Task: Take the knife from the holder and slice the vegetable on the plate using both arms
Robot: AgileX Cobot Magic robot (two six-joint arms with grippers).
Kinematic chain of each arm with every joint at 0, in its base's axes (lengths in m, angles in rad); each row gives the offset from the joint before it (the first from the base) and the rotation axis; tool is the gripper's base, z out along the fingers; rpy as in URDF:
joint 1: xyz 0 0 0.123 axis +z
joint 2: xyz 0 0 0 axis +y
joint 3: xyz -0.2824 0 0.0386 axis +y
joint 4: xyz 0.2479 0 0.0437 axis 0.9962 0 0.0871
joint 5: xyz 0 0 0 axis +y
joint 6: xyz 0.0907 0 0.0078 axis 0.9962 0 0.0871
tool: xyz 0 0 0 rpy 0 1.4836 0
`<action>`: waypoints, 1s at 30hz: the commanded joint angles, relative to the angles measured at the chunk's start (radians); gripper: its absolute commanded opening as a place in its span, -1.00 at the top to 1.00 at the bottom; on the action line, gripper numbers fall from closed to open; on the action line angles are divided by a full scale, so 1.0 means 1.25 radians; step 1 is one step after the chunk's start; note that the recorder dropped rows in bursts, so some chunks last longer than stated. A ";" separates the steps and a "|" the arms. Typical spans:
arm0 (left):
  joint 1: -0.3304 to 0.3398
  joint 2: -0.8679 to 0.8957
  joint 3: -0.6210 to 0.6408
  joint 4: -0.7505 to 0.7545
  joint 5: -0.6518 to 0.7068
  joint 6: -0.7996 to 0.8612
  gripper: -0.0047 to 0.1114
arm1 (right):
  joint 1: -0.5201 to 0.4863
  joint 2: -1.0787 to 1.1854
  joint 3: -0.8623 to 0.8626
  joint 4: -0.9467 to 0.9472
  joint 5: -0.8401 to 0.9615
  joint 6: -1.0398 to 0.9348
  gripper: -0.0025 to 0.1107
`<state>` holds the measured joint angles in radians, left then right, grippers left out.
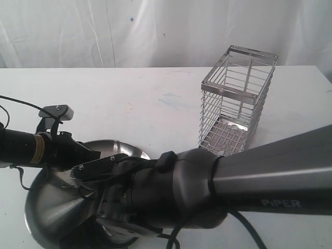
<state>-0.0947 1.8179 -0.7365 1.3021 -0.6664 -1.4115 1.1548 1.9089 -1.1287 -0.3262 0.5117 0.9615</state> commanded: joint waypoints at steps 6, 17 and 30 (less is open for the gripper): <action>0.001 -0.006 0.021 0.031 0.113 0.005 0.92 | 0.000 0.000 0.001 0.011 0.008 0.002 0.96; 0.001 0.080 0.021 0.036 0.131 -0.027 0.92 | 0.000 -0.028 0.001 0.013 0.070 0.002 0.96; 0.002 0.082 0.021 -0.035 0.097 -0.029 0.92 | 0.000 -0.022 0.001 0.022 0.093 -0.007 0.96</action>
<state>-0.0890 1.8720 -0.7403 1.2462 -0.6427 -1.4409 1.1564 1.8788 -1.1287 -0.2959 0.5936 0.9502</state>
